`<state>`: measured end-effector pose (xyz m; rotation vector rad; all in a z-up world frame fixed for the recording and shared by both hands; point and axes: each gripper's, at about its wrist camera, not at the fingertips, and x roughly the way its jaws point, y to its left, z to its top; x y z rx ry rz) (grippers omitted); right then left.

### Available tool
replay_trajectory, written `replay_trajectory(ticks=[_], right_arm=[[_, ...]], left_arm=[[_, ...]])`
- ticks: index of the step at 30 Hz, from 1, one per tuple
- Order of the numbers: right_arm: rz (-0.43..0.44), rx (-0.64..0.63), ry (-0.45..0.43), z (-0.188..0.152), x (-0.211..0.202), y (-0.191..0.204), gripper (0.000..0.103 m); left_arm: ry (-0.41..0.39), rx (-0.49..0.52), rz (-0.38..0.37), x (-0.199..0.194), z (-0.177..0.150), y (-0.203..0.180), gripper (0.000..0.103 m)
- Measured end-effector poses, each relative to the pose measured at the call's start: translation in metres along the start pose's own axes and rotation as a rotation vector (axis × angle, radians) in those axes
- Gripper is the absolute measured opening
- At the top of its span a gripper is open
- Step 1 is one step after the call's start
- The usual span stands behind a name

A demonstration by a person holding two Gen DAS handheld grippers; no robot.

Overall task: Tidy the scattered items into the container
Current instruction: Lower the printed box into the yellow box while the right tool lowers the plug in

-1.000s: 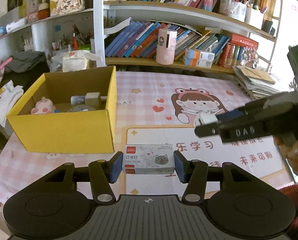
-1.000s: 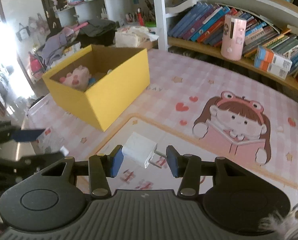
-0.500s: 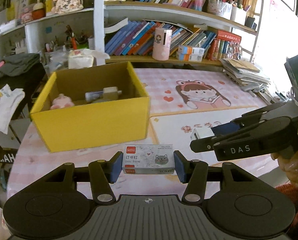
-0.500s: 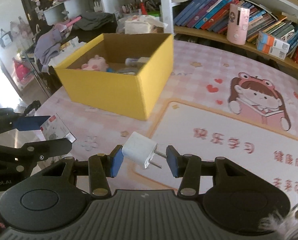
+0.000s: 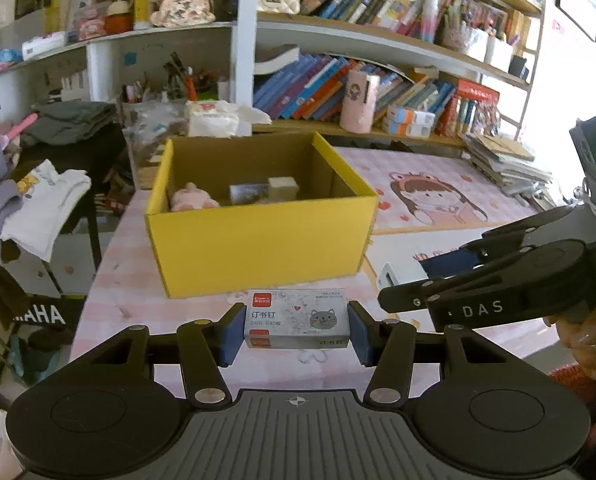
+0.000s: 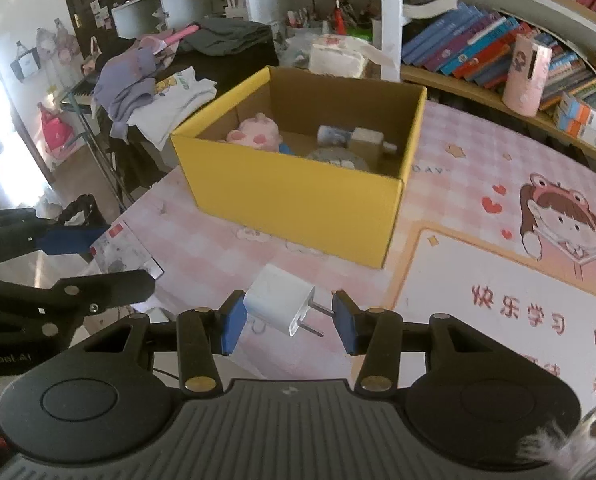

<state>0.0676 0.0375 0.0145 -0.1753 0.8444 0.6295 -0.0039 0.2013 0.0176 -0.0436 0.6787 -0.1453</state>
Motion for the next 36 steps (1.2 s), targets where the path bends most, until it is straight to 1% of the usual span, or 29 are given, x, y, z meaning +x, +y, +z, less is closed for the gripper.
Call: replay_trajectory(ticks=[3, 8, 12, 14, 18, 20, 23, 26, 31, 36], right_arm=[[-0.013, -0.014, -0.022, 0.013, 0.003, 0.004, 0.045], [-0.021, -0.05, -0.07, 0.042, 0.009, 0.009, 0.045], [-0.022, -0.082, -0.099, 0.07, 0.018, 0.009, 0.045], [-0.019, -0.091, -0.106, 0.085, 0.025, 0.005, 0.045], [-0.014, -0.127, -0.099, 0.116, 0.047, -0.002, 0.045], [-0.018, -0.157, -0.084, 0.131, 0.063, -0.004, 0.045], [-0.022, -0.193, -0.048, 0.15, 0.091, -0.008, 0.045], [-0.037, -0.23, -0.012, 0.164, 0.118, -0.011, 0.045], [-0.052, -0.256, 0.054, 0.18, 0.156, -0.019, 0.045], [-0.061, -0.238, 0.116, 0.185, 0.183, -0.029, 0.045]], left_arm=[[-0.024, -0.009, 0.006, 0.0, 0.008, 0.013, 0.052], [-0.088, 0.024, 0.002, 0.007, 0.033, 0.026, 0.052], [-0.138, 0.081, 0.004, 0.019, 0.063, 0.034, 0.052], [-0.155, 0.128, 0.008, 0.028, 0.081, 0.039, 0.052], [-0.153, 0.202, 0.018, 0.055, 0.113, 0.049, 0.052], [-0.119, 0.222, 0.019, 0.074, 0.127, 0.055, 0.052], [-0.035, 0.213, 0.01, 0.109, 0.148, 0.066, 0.052], [0.046, 0.212, 0.012, 0.144, 0.16, 0.073, 0.052], [0.129, 0.257, 0.04, 0.182, 0.17, 0.075, 0.052], [0.224, 0.255, 0.039, 0.216, 0.176, 0.08, 0.052]])
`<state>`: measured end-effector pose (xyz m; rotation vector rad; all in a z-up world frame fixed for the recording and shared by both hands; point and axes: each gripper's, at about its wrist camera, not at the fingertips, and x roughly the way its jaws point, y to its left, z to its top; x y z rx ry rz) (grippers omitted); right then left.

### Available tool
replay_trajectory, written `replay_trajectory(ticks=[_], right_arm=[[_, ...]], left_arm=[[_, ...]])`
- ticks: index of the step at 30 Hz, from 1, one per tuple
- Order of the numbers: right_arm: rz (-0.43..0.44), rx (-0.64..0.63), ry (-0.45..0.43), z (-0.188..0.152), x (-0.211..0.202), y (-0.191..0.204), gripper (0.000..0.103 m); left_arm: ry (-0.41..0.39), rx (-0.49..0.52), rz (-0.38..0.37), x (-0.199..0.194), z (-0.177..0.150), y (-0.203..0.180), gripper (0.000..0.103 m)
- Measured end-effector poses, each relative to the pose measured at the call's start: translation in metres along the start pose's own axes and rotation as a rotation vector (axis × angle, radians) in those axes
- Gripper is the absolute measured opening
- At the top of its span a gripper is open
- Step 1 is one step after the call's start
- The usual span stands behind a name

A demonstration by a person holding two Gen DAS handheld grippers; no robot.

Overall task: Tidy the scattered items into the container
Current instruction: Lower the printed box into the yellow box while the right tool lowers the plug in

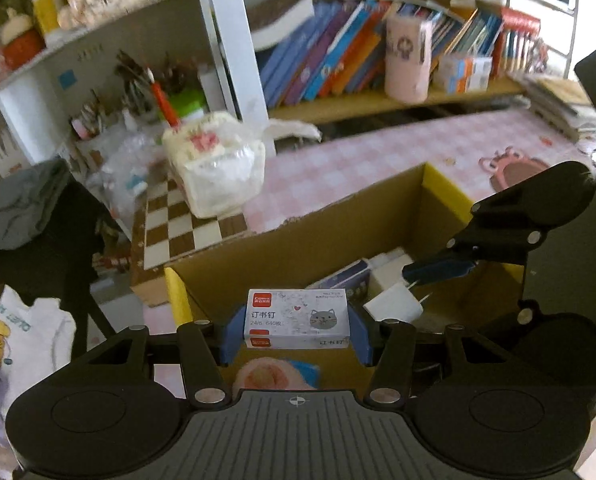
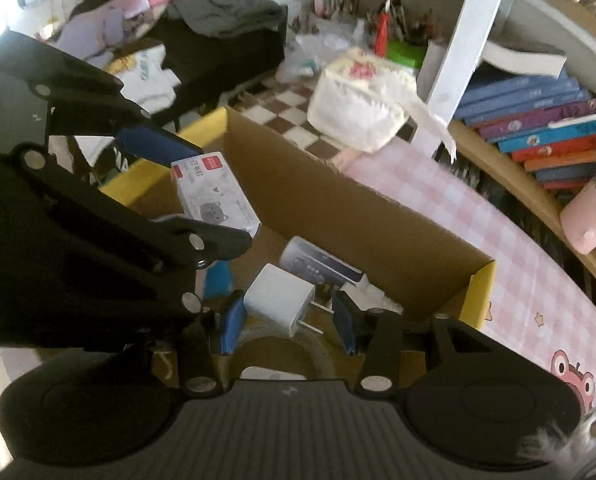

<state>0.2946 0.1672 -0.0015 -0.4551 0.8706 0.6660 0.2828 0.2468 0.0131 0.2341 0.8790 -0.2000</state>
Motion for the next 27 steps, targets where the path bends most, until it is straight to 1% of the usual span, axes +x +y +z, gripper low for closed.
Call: replay_trajectory(ticks=[5, 12, 19, 22, 25, 27], right_arm=[[-0.02, -0.011, 0.056, 0.005, 0.024, -0.005, 0.045], [-0.051, -0.052, 0.096, 0.004, 0.045, -0.004, 0.046], [-0.057, -0.081, 0.091, 0.003, 0.045, -0.001, 0.047], [-0.049, -0.059, 0.087, 0.003, 0.043, -0.003, 0.051], [-0.046, -0.03, 0.072, 0.003, 0.035, -0.006, 0.053], [-0.045, -0.021, 0.059, 0.004, 0.028, -0.008, 0.056]], left_arm=[[0.08, -0.027, -0.009, 0.026, 0.006, 0.007, 0.052], [0.132, -0.028, 0.003, 0.044, 0.006, 0.007, 0.052], [0.136, -0.047, 0.006, 0.047, 0.003, 0.011, 0.054], [0.122, -0.047, 0.001, 0.044, 0.003, 0.011, 0.056], [0.1, -0.064, -0.003, 0.037, 0.003, 0.013, 0.063], [0.085, -0.076, -0.014, 0.031, 0.004, 0.015, 0.07]])
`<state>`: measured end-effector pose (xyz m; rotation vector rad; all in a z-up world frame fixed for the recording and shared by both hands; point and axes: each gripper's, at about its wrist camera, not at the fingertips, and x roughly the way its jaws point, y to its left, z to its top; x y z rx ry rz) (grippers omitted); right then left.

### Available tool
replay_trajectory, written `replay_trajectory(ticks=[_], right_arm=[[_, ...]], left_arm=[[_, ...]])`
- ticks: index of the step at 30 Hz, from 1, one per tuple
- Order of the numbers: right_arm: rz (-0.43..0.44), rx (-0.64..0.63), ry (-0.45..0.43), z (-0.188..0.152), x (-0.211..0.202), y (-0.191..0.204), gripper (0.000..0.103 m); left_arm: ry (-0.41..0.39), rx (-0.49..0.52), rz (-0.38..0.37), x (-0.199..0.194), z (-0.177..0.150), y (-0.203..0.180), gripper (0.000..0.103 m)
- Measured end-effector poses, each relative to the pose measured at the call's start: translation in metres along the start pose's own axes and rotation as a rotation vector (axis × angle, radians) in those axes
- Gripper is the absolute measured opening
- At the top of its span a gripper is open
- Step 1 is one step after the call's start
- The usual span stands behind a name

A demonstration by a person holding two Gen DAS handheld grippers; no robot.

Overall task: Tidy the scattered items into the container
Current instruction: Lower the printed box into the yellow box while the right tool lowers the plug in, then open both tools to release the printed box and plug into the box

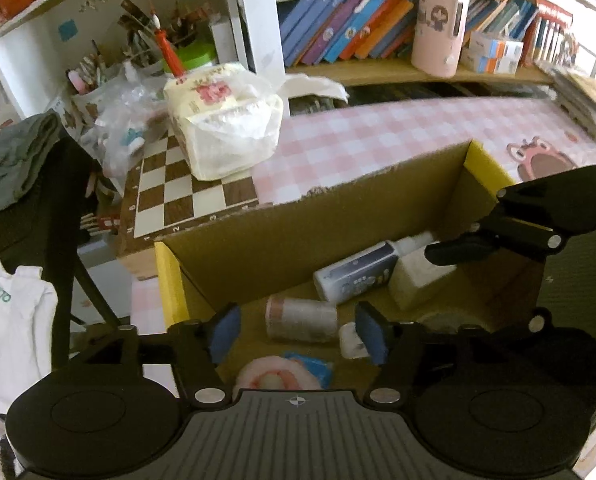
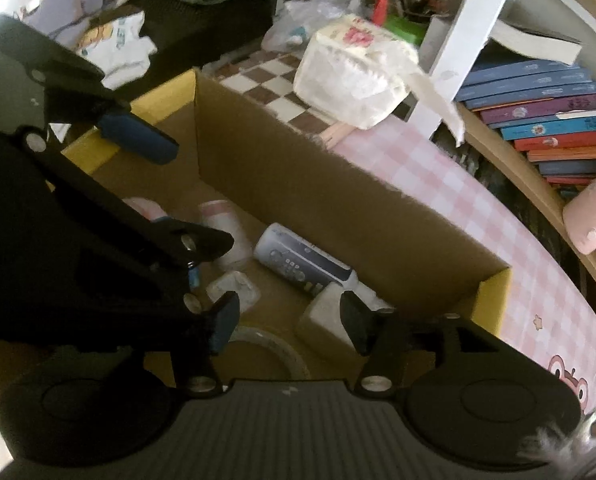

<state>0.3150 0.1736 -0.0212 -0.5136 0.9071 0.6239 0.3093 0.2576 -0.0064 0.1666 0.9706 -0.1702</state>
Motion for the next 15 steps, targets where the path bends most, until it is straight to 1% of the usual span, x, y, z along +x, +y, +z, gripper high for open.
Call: replay_trajectory(ticks=[3, 7, 10, 15], right_arm=[[0.004, 0.021, -0.047, -0.001, -0.021, -0.004, 0.061], [0.012, 0.062, -0.131, -0.008, -0.061, -0.007, 0.062], [0.011, 0.085, -0.194, -0.016, -0.092, -0.006, 0.064], [-0.037, 0.12, -0.296, -0.041, -0.144, -0.003, 0.066]], left_arm=[[-0.05, -0.006, -0.018, -0.018, -0.001, 0.0, 0.073], [-0.135, 0.003, -0.012, -0.052, -0.003, -0.007, 0.075], [-0.214, 0.016, 0.005, -0.082, -0.008, -0.016, 0.08], [-0.341, 0.016, 0.059, -0.134, -0.028, -0.034, 0.085]])
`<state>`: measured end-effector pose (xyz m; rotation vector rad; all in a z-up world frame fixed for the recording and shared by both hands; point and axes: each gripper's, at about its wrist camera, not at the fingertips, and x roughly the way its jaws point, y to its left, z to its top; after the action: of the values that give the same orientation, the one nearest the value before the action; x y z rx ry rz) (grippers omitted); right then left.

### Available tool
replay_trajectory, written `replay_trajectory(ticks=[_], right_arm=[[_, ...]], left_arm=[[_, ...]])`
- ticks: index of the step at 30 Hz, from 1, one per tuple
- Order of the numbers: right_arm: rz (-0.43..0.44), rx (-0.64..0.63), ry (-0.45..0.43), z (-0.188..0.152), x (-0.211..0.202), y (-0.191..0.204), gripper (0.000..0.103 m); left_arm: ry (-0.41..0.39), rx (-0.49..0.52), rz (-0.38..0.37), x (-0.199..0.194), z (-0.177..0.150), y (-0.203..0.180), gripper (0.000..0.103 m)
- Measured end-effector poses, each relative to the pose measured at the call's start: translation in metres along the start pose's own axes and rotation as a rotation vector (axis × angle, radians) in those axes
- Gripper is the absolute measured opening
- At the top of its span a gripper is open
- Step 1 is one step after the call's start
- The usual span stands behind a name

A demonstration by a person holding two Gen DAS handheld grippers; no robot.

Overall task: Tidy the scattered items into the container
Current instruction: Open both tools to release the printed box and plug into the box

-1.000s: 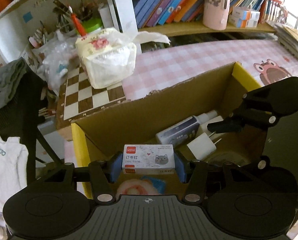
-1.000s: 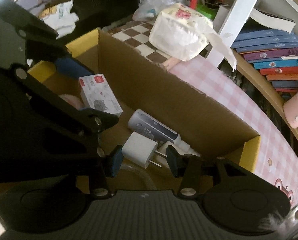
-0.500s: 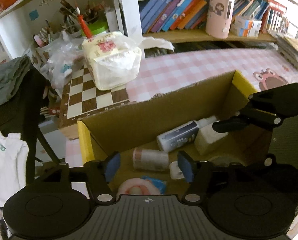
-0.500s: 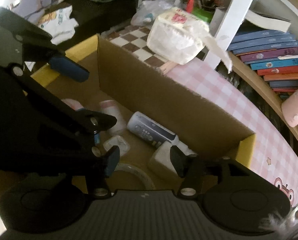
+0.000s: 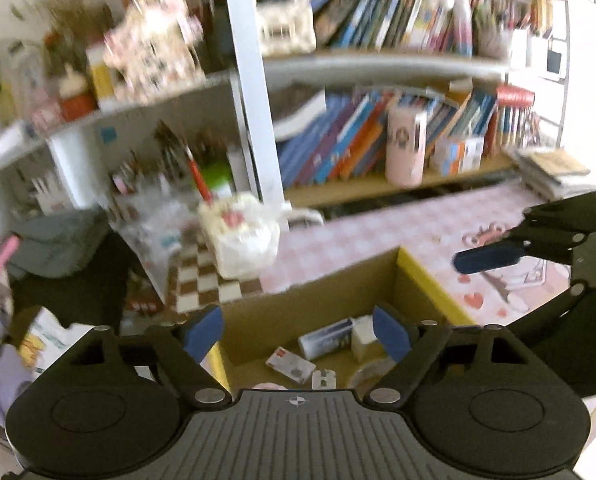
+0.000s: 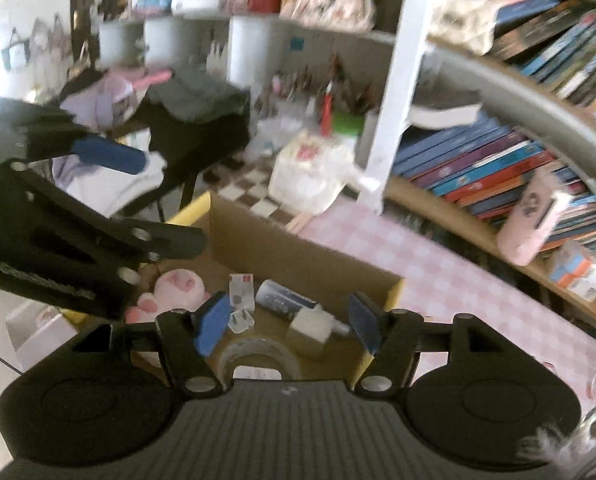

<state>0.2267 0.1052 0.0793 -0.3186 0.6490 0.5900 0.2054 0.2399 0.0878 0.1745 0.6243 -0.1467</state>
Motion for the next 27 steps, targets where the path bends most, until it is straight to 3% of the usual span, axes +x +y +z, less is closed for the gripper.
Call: replay_trajectory(ticks=[6, 10, 18, 22, 27], right_arm=[[-0.072, 0.05, -0.087, -0.032, -0.059, -0.002, 0.069], [-0.121, 0.112, -0.101, -0.069, -0.085, 0.0, 0.069], [-0.184, 0.263, -0.014, -0.143, -0.109, 0.017, 0.069], [-0.196, 0.345, 0.021, -0.165, -0.116, 0.026, 0.069], [-0.183, 0.335, 0.066, -0.176, -0.118, 0.037, 0.069]], left_arm=[[-0.099, -0.068, 0.054, -0.054, -0.022, -0.009, 0.09], [-0.125, -0.105, 0.102, -0.075, -0.052, -0.019, 0.09], [-0.062, -0.153, 0.112, -0.099, -0.117, -0.059, 0.09], [-0.042, -0.142, 0.117, -0.105, -0.139, -0.081, 0.09], [0.071, -0.173, 0.054, -0.101, -0.156, -0.091, 0.09]])
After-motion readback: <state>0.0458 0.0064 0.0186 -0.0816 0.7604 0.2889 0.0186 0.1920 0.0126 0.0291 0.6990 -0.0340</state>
